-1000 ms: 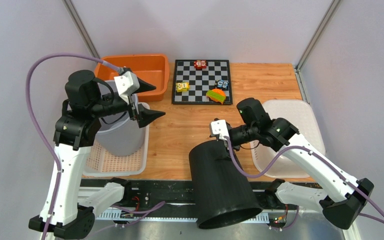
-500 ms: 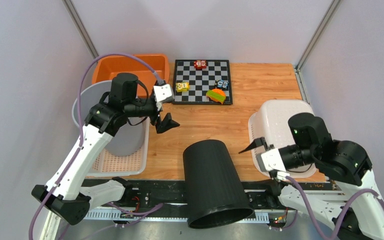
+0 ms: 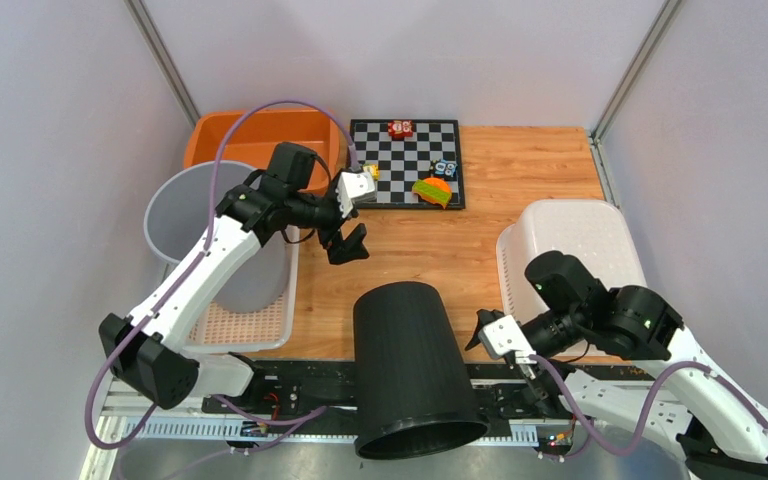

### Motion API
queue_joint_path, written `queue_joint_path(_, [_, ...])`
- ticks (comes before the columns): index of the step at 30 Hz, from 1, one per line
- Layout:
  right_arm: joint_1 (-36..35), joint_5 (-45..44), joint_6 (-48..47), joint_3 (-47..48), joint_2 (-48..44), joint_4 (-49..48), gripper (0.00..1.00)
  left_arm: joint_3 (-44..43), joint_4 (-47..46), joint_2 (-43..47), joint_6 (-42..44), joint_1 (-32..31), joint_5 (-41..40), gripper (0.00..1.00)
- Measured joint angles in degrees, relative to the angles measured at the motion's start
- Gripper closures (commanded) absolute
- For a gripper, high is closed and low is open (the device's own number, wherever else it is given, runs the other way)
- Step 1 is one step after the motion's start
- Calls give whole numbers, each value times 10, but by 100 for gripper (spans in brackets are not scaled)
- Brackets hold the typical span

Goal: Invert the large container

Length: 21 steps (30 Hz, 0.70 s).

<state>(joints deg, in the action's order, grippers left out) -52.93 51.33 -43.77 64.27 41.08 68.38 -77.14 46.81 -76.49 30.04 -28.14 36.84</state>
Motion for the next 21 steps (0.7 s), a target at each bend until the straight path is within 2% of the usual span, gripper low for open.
queue_joint_path(4, [-27,20,50,14,17,-39,0,0,15,-16,16,-6,-5,0])
queue_joint_path(9, [-84,18,64,23,62,-68,0,-1,38,-36,40,-21,-5,0])
queue_joint_path(13, [-142,9,45,39,111,-61,0,-6,70,-56,59,-43,1,0])
queue_joint_path(21, [-268,-20,-24,151,213,-17,0,-50,106,-58,73,-49,10,0])
